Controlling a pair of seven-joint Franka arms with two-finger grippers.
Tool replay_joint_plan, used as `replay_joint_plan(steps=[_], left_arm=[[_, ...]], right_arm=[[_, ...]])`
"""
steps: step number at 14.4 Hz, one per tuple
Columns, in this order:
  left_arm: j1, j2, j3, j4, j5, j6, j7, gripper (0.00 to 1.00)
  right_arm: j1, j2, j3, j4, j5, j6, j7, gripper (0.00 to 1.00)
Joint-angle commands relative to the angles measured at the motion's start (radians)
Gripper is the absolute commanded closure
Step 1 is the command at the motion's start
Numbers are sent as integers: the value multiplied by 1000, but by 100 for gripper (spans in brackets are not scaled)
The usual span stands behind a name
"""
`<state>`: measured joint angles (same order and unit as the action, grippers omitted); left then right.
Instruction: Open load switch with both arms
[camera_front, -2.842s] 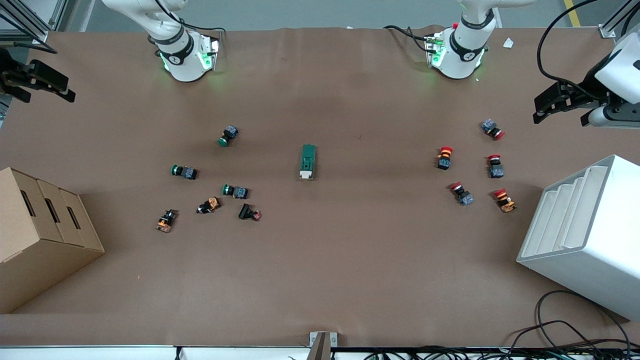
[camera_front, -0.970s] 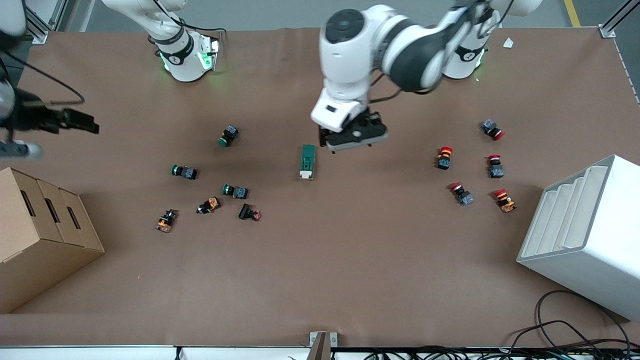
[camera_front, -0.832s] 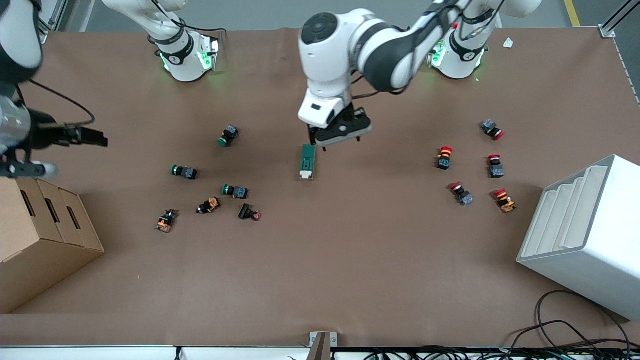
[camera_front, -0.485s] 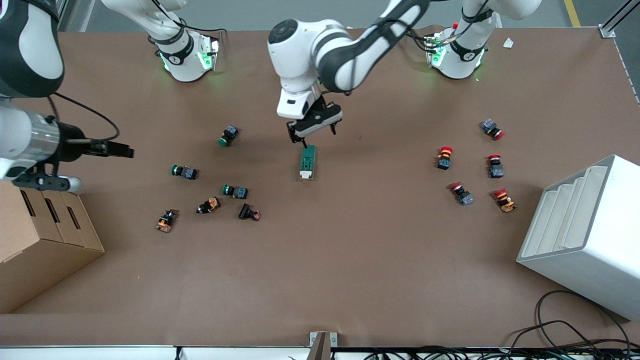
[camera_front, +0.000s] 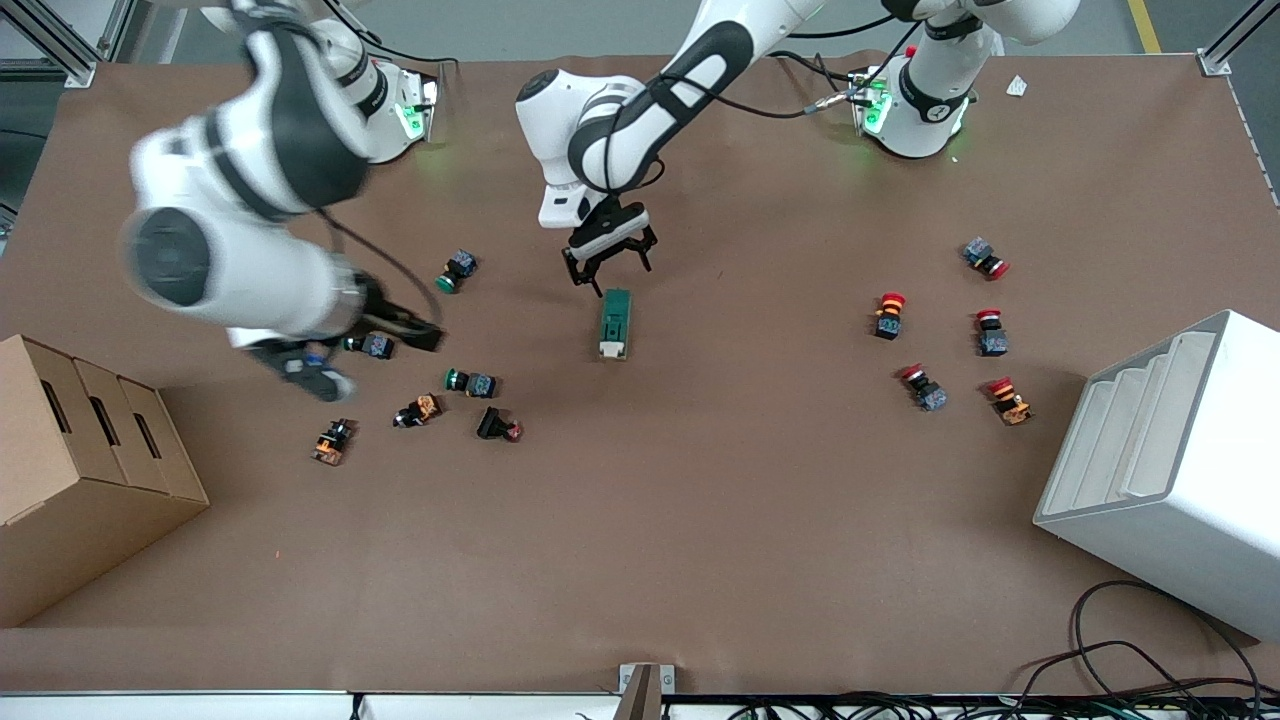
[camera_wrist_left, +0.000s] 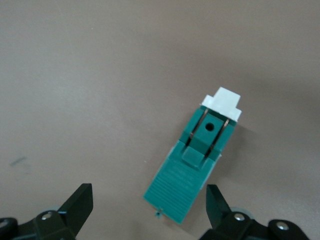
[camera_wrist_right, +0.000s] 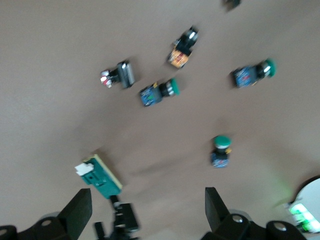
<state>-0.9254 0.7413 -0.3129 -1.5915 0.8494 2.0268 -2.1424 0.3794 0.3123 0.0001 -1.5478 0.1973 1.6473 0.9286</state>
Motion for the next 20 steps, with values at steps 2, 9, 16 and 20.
replay_joint_plan(steps=[2,9,16,20], left_arm=[[-46,58,3,-44,253,13,-167,0],[-55,76,5,-114,523,44,-195,5],[-59,79,6,-229,796,30,-415,5],[-70,82,6,-231,807,13,-415,5]], right_arm=[[102,85,-11,-2,17,109,212,0],[202,266,-11,3,105,267,426,0],[311,384,-11,3,122,414,610,0],[331,406,-12,0,119,414,639,0]])
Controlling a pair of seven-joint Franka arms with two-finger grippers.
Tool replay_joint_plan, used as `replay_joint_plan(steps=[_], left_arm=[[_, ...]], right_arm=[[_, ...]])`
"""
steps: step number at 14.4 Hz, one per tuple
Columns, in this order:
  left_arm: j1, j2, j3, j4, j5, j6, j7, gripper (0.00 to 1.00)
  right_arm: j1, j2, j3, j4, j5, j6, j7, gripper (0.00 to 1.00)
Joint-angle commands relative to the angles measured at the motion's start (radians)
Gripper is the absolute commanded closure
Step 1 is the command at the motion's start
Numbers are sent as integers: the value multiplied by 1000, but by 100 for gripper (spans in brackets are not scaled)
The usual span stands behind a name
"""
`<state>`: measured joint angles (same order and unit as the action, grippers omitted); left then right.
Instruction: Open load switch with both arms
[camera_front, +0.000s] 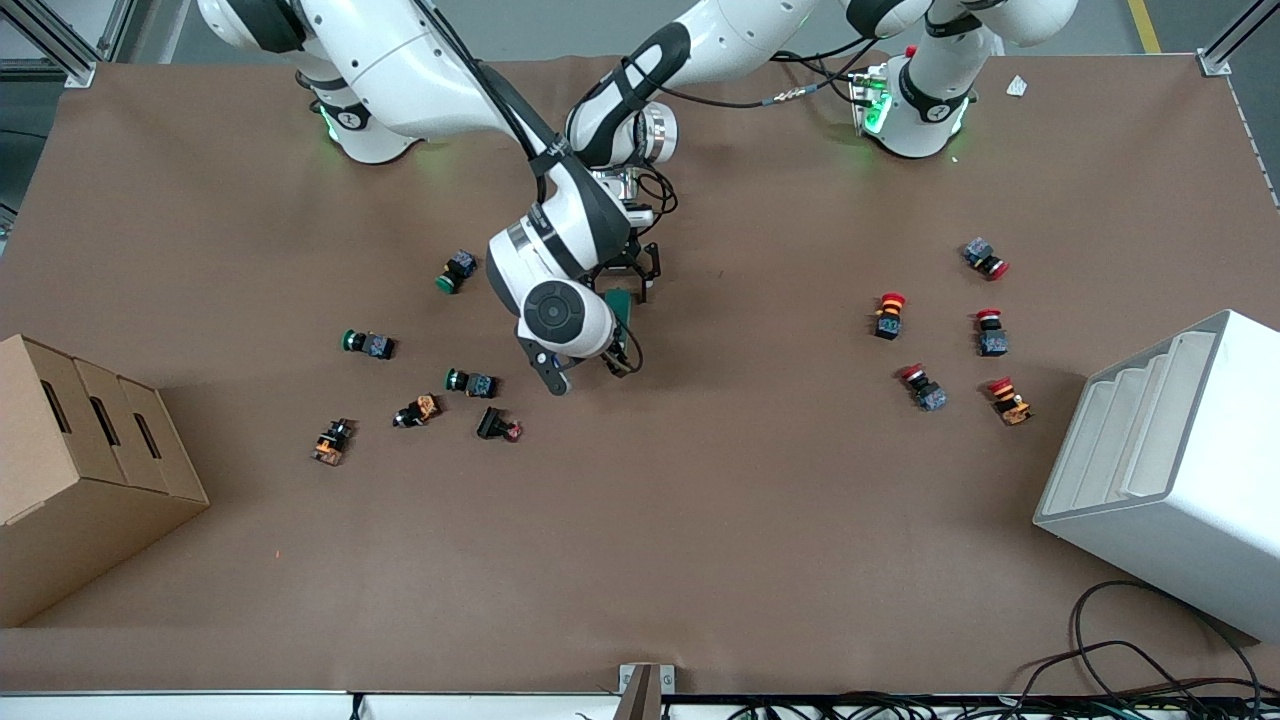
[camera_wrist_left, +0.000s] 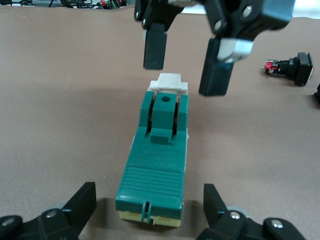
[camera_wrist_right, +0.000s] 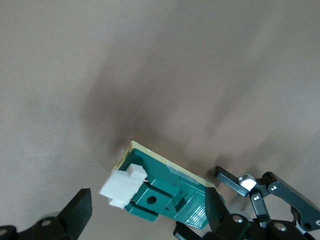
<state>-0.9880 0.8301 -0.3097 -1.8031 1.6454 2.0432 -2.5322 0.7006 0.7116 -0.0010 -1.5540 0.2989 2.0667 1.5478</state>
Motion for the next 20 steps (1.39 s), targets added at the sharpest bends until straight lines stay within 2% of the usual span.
replay_joint_plan(steps=[1,9,16,20], left_arm=[[-9,-5,4,-21,13,-5,-25,5],[-24,41,9,-21,66,-34,-51,4],[-26,46,11,-21,66,-34,-48,3],[-26,46,11,-21,66,-35,-48,2]], right_arm=[[10,8,-11,5,17,-7,28,0],[3,6,-19,0,-1,-20,29,0],[13,6,-17,3,-79,-138,25,0],[13,2,-16,11,-87,-194,14,0]])
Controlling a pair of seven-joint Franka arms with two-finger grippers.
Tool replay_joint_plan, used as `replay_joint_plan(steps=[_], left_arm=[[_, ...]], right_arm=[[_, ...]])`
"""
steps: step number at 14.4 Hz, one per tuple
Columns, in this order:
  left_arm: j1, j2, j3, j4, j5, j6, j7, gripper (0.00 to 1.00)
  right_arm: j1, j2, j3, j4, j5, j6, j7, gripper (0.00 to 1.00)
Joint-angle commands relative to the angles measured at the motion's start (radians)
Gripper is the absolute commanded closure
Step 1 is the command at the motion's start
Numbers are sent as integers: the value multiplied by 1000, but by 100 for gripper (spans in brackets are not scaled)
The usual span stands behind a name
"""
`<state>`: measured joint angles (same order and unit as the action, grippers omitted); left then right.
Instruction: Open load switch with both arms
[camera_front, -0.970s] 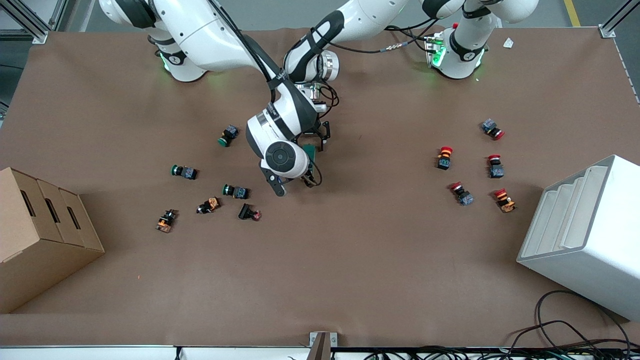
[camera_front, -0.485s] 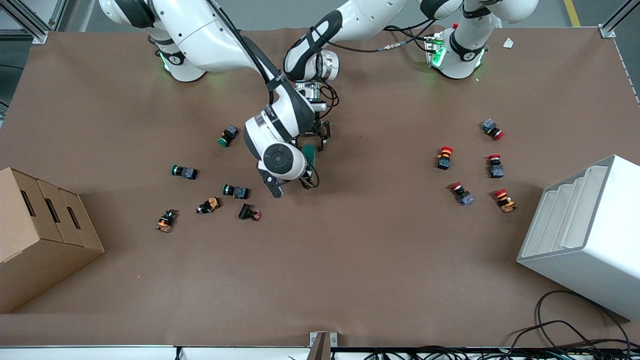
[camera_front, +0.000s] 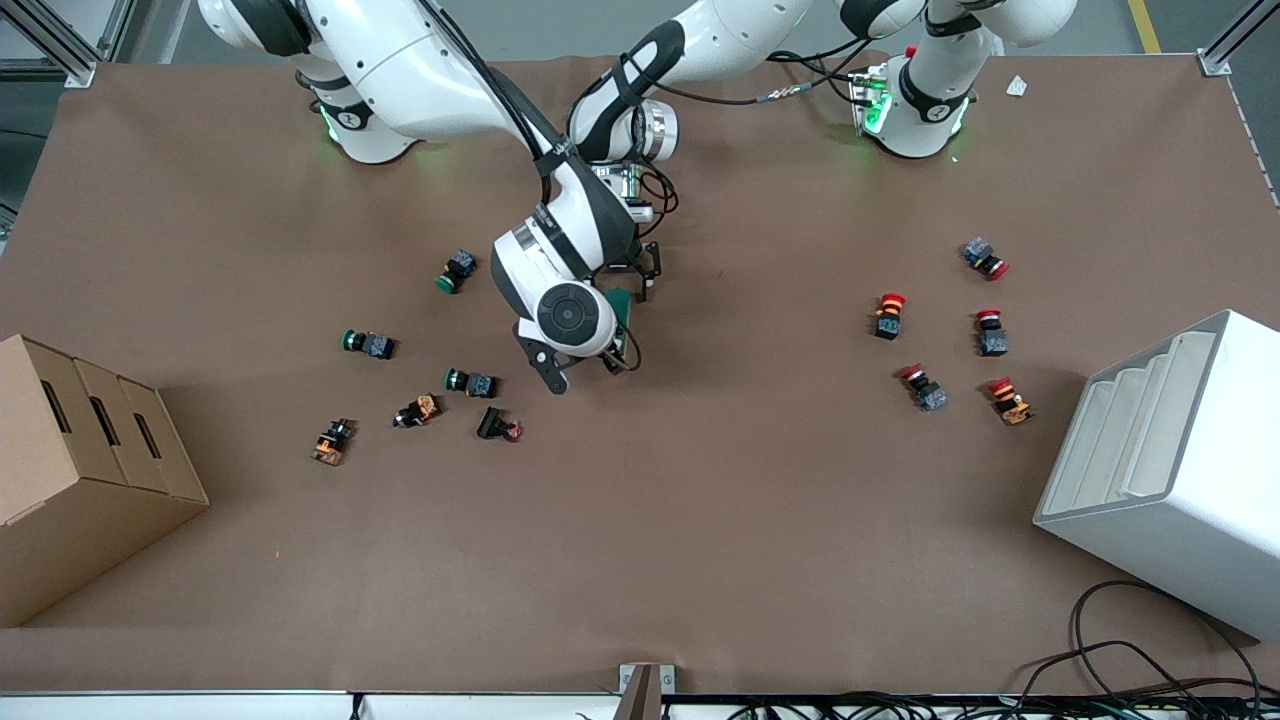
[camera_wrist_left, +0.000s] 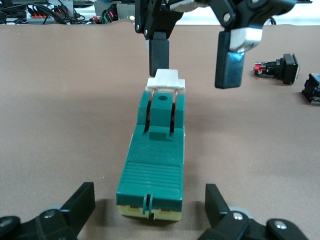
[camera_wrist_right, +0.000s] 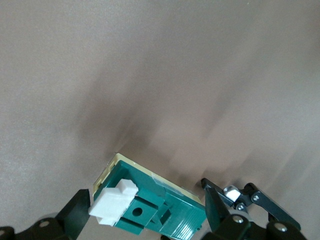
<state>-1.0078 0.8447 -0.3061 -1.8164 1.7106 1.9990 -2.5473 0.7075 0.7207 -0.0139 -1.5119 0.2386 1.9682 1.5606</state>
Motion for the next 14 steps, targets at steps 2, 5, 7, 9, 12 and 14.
replay_joint_plan(steps=[2,5,7,9,12,14], left_arm=[[-6,31,7,-7,1,9,-33,2],[-5,31,9,-7,1,9,-33,1],[-5,31,9,-7,1,9,-33,1],[-5,31,9,-7,1,9,-31,1],[-6,31,9,-7,1,7,-31,1],[-6,31,9,-7,1,3,-31,1]], right_arm=[[6,-7,0,-13,-27,-155,-1,0],[6,-10,3,-4,-25,-230,-2,0],[7,-12,3,10,-25,-278,1,0],[18,-12,5,12,-24,-302,-1,0],[29,-10,5,12,-22,-305,-5,0],[27,-12,3,18,-21,-305,-5,0]])
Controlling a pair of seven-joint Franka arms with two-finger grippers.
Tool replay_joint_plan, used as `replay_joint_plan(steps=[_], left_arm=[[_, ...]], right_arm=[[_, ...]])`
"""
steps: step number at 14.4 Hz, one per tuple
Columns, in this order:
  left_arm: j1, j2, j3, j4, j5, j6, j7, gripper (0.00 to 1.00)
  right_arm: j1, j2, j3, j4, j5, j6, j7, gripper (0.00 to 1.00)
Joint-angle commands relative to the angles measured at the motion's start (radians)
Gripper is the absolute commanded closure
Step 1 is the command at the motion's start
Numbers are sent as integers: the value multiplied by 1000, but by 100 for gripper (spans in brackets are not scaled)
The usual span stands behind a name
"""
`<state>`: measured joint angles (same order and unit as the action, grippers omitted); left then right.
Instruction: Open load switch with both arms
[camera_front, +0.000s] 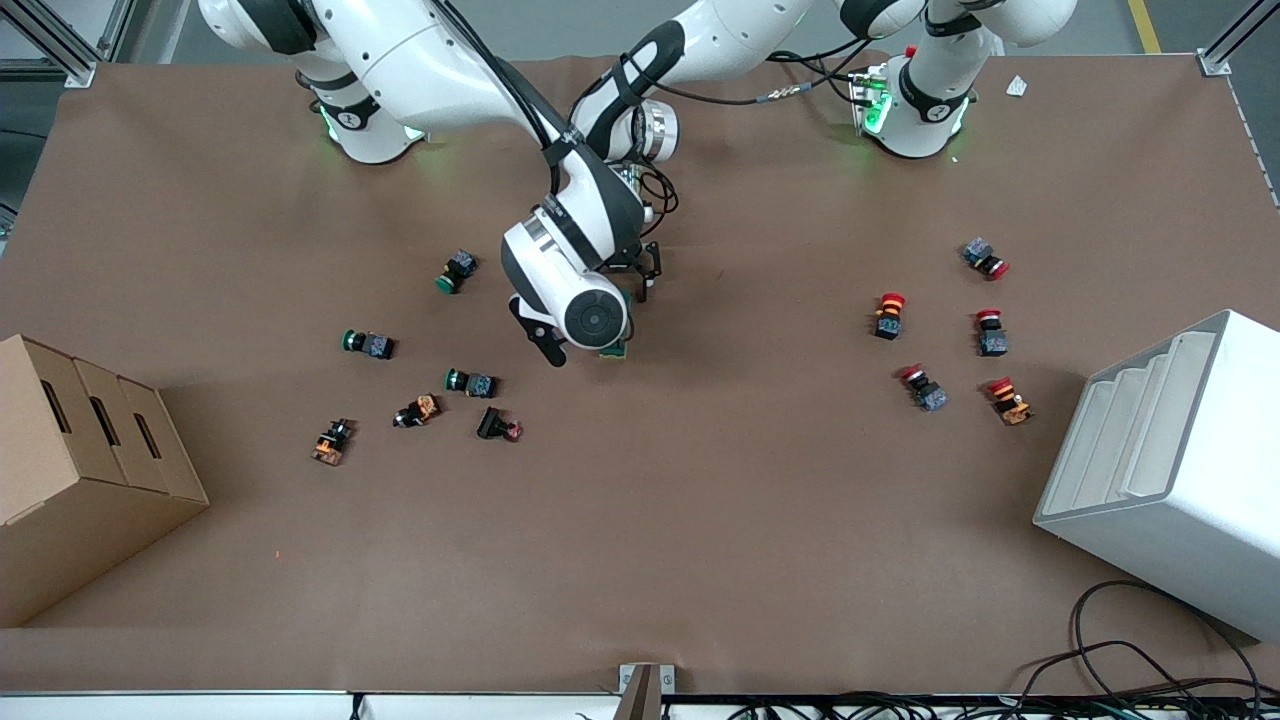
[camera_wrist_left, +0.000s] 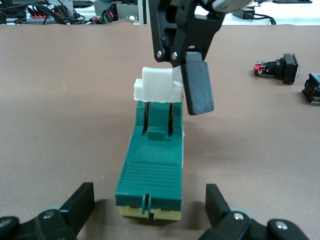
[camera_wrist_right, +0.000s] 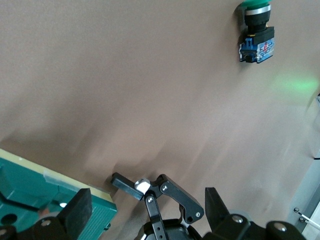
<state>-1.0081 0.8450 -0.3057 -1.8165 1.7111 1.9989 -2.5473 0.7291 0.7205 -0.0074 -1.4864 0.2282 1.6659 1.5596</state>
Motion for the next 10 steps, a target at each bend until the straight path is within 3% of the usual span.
replay_joint_plan(steps=[1,10], left_arm=[[-6,31,8,-7,1,3,-31,1],[-6,32,8,-6,2,3,-30,1]], right_arm=[[4,-12,-3,6,-9,2,-1,0],[1,-10,-8,70,-21,8,0,0]])
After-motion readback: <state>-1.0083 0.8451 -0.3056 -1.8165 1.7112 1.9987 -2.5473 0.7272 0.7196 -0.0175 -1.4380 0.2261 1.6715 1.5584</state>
